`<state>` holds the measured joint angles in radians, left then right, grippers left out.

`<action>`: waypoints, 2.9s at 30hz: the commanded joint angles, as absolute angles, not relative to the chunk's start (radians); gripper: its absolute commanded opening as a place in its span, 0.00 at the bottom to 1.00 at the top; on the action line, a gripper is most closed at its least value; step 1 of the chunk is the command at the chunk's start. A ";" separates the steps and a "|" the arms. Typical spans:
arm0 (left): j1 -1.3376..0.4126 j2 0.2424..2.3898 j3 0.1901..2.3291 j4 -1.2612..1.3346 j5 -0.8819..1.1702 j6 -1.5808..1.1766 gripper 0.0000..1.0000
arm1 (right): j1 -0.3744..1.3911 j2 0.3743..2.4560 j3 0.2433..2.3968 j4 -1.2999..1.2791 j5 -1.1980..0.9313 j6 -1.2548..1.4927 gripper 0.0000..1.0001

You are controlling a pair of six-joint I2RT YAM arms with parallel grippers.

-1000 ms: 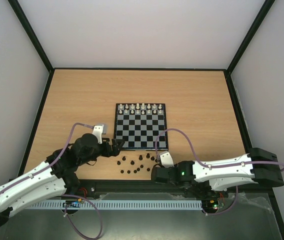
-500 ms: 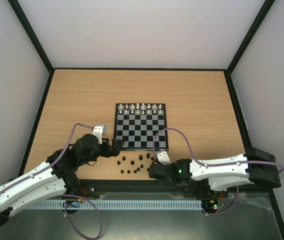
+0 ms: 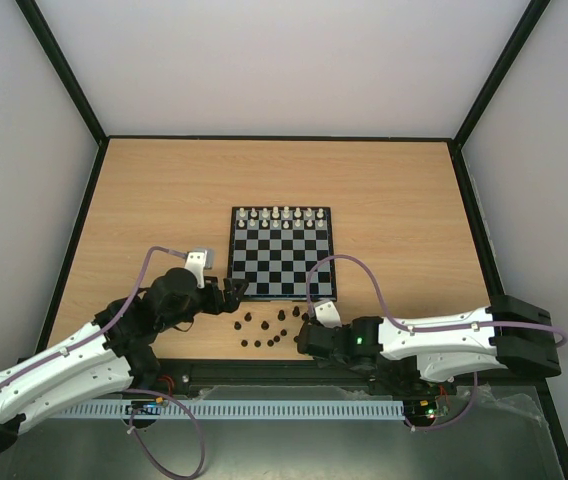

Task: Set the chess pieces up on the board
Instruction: Pick up the chess piece at the center of the board, then place the chess piece on the chessboard.

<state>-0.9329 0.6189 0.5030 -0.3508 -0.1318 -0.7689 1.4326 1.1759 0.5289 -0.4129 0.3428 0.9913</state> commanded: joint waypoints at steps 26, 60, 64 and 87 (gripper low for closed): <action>-0.937 0.618 0.525 -0.324 -0.195 -0.739 0.99 | 1.406 0.967 0.658 -0.674 0.408 0.992 0.02; -0.937 0.638 0.497 -0.290 -0.195 -0.757 1.00 | 0.795 1.418 0.892 -0.416 0.246 0.543 0.01; -0.937 0.631 0.488 -0.290 -0.199 -0.764 0.99 | 0.788 1.477 0.901 -0.397 0.243 0.531 0.01; -0.937 0.633 0.474 -0.293 -0.216 -0.764 1.00 | 0.764 1.548 0.925 -0.411 0.292 0.512 0.02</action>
<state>-0.9329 0.6353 0.4877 -0.3046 -0.1970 -0.7639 0.7689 1.5318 0.9073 -0.3714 0.2569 0.5228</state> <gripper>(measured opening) 0.994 0.040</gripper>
